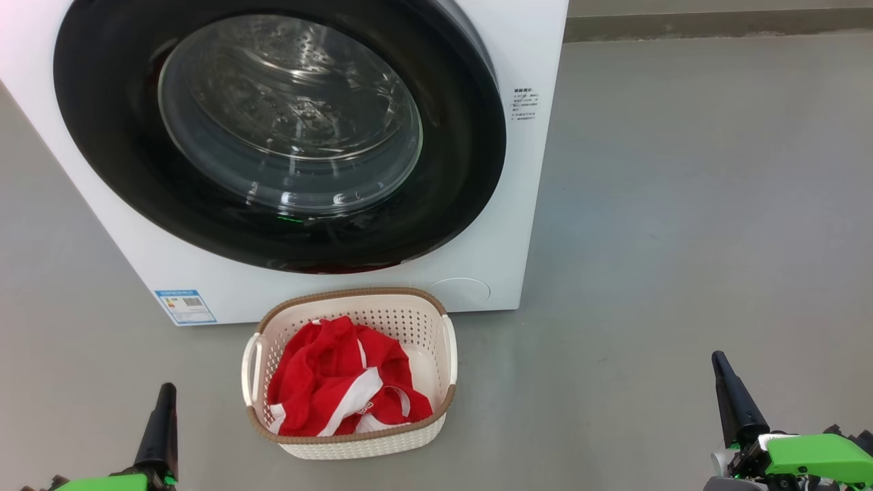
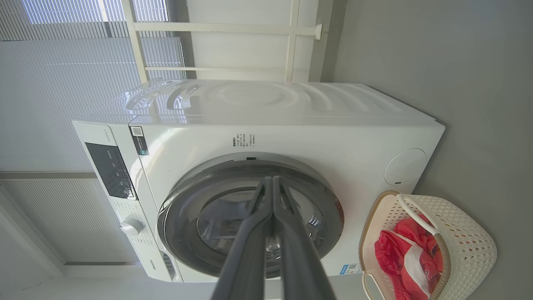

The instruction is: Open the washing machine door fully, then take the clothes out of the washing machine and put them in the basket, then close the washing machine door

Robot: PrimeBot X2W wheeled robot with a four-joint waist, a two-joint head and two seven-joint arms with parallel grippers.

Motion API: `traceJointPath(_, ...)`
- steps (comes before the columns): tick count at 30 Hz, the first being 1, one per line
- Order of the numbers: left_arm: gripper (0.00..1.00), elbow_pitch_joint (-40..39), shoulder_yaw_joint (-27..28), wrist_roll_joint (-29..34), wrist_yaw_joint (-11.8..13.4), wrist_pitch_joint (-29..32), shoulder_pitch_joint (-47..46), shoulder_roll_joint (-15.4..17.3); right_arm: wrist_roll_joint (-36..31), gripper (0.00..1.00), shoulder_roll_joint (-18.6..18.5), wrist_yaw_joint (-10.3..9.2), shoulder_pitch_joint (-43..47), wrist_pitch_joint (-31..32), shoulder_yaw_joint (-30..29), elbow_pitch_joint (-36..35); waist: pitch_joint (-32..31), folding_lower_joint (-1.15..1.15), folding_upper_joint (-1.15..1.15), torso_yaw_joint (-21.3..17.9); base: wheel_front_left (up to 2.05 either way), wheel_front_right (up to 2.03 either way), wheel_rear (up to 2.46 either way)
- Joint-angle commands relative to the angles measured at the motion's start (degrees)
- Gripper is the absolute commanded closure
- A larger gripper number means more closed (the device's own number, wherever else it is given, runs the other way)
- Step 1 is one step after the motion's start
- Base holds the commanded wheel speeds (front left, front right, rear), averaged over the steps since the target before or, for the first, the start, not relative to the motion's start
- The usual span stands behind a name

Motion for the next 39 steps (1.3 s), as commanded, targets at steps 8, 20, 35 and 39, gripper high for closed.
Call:
traceJointPath(8, 1.0, -1.01, 2.22, 0.09, -0.62, 0.42, -2.33, 0.71, -0.07, 1.0, -0.19, -0.05, -2.47, 0.34, 0.98, -1.37, 0.0, 0.0, 0.0, 0.0, 0.0, 0.0, 0.0)
traceJointPath(20, 1.0, -1.01, 2.41, 0.25, -0.62, 0.57, -2.34, 0.58, -0.24, 1.0, -0.05, -0.05, -2.48, 0.5, 0.78, -1.36, 0.0, 0.0, 0.0, 0.0, 0.0, 0.0, 0.0)
traceJointPath(35, 1.0, -1.0, 2.62, 0.43, -0.62, 0.75, -2.36, 0.43, -0.44, 1.0, 0.12, -0.05, -2.51, 0.69, 0.55, -1.34, 0.0, 0.0, 0.0, 0.0, 0.0, 0.0, 0.0)
traceJointPath(39, 1.0, -0.99, 2.68, 0.47, -0.62, 0.79, -2.36, 0.39, -0.48, 1.0, 0.16, -0.05, -2.51, 0.73, 0.49, -1.34, 0.0, 0.0, 0.0, 0.0, 0.0, 0.0, 0.0)
